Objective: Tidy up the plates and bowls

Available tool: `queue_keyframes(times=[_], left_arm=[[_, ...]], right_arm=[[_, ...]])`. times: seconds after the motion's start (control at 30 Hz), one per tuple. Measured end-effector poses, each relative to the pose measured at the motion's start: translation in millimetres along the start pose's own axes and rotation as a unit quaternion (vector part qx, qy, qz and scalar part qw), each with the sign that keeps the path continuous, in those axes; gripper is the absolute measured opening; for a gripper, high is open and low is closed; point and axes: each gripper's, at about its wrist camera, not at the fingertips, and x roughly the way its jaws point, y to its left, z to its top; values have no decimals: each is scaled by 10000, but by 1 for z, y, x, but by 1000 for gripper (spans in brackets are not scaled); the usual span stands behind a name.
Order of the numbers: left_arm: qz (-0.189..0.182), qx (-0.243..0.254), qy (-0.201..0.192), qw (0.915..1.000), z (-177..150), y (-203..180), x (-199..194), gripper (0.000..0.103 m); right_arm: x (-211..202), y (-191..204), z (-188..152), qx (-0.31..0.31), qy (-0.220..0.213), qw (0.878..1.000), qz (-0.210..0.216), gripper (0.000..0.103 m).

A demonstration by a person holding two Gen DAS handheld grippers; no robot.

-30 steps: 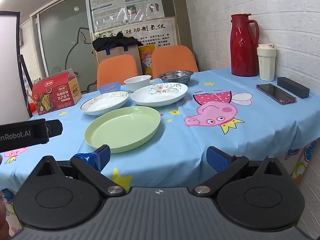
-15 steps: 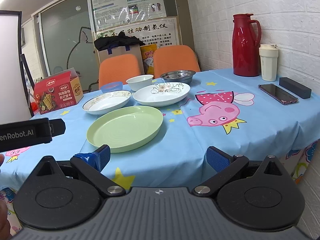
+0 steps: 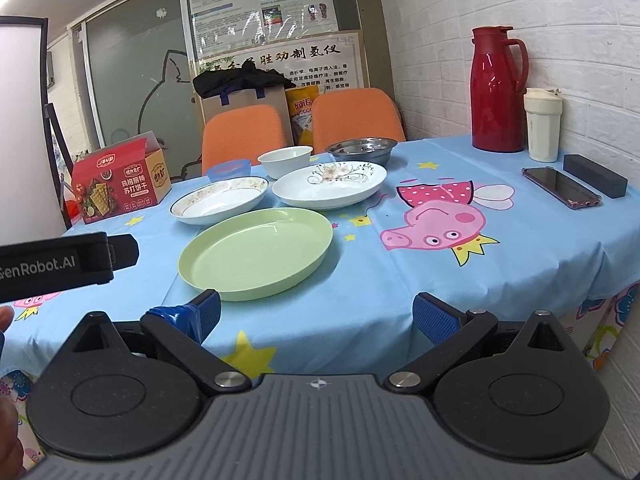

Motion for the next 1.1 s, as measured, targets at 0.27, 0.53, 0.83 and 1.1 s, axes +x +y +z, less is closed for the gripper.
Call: queue_keyframes(times=[0.27,0.53,0.83,1.1], left_arm=[[19,-7,4,10000,-2,0,0,103],[23,-26,28,10000,-2,4,2,103],[-327,88,120,9994,14,24,34,103],[-839,-42,1170,9896,21,39,109,103]], right_arm=[[1,2,-1,-33,19,10000,25,90],[2,2,-2,-52,37,10000,50,90],[14,2,4,-330,-82,9994,42,90],[80,-11,34,-374,398,9981,268,90]])
